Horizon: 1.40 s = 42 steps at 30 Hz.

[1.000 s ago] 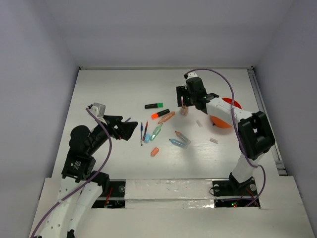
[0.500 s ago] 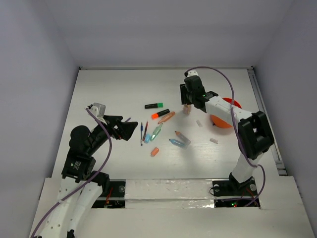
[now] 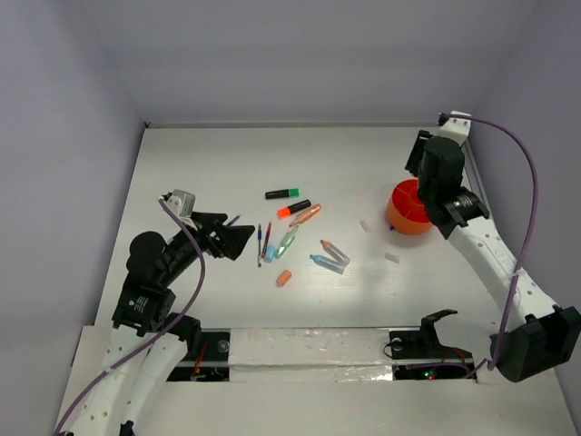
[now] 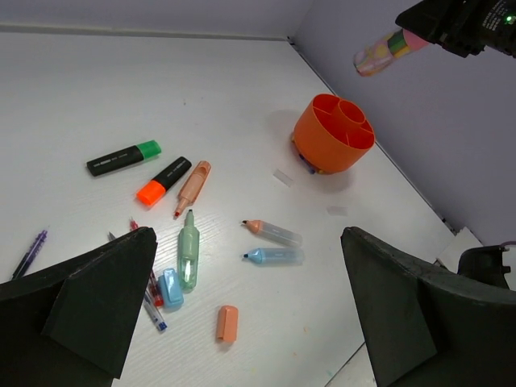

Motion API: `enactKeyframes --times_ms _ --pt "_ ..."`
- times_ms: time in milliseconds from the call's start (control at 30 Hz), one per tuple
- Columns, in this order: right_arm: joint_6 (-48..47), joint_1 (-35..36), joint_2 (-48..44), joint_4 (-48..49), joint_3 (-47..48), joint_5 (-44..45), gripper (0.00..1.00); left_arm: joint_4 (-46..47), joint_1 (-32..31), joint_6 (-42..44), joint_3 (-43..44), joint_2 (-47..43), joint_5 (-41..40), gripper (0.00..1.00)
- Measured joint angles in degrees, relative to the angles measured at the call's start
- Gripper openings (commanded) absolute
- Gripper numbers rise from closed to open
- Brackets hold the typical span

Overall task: Sort the stationery into containers
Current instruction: Pick up the stationery from the center of the board, then place the stationery in the storage box.

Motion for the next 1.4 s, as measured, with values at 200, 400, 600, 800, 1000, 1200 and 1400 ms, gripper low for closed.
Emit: enactKeyframes --times_ms 200,400,600,800,1000,1200,1400 --pt "1.70 -4.63 1.57 -0.59 -1.62 0.68 0.07 0.00 -0.46 0.00 -0.02 0.39 0.00 0.99" --pt "2.80 -5.64 4.46 -0.63 -2.12 0.79 0.07 0.00 -0.46 0.00 -0.07 0.70 0.00 0.99" --pt "4.04 -6.82 2.86 -0.92 -6.14 0.98 0.07 0.20 -0.46 0.00 -0.68 0.94 0.02 0.99" --pt "5.79 -7.34 2.32 -1.05 -8.81 0.81 0.08 0.24 -0.46 -0.02 -0.70 1.44 0.04 0.99" --pt "6.84 -7.48 2.32 -1.36 -10.08 0.28 0.14 0.28 -0.46 -0.02 -0.70 1.46 0.04 0.99" --pt "7.63 -7.58 2.47 -1.33 -10.08 -0.04 0.53 0.28 -0.46 -0.02 -0.70 1.46 0.04 0.99" --pt "7.85 -7.91 3.34 -1.31 -10.08 -0.48 0.77 0.28 -0.46 -0.02 -0.70 1.46 0.04 0.99"
